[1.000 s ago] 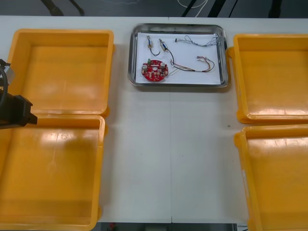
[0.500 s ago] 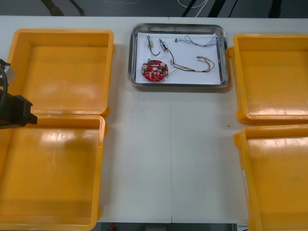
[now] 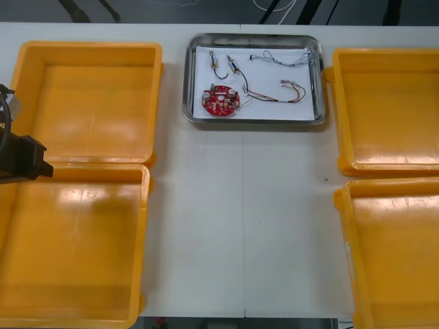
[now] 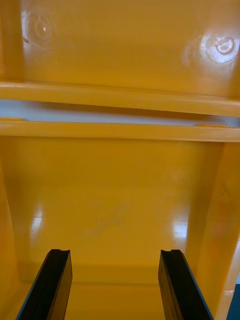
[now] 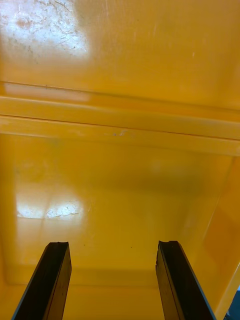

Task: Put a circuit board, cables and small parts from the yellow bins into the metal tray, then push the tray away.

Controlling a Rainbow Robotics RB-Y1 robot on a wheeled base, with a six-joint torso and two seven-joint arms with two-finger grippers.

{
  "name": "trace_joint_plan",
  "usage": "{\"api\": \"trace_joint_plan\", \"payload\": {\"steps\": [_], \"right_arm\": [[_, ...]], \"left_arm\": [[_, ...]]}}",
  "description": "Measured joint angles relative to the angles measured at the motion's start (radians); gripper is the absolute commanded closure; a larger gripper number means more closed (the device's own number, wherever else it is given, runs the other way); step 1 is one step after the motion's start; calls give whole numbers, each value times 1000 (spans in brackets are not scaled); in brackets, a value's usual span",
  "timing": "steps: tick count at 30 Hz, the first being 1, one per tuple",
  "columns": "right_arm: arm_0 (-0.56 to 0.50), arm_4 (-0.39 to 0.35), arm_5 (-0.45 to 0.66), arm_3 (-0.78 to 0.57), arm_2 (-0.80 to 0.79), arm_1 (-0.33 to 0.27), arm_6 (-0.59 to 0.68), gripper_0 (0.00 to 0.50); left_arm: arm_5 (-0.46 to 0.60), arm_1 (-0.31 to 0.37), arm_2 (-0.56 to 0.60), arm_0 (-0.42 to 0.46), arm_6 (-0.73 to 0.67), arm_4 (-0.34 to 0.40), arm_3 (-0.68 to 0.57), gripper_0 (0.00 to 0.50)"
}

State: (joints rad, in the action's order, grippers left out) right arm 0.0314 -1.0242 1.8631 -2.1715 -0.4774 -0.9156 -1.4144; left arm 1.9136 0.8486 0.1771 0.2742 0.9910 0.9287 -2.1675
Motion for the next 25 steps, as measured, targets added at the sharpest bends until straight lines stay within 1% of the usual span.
{"api": "trace_joint_plan", "payload": {"steps": [25], "right_arm": [[0,0,0,0,0,0,0,0]], "left_arm": [[0,0,0,0,0,0,0,0]]}}
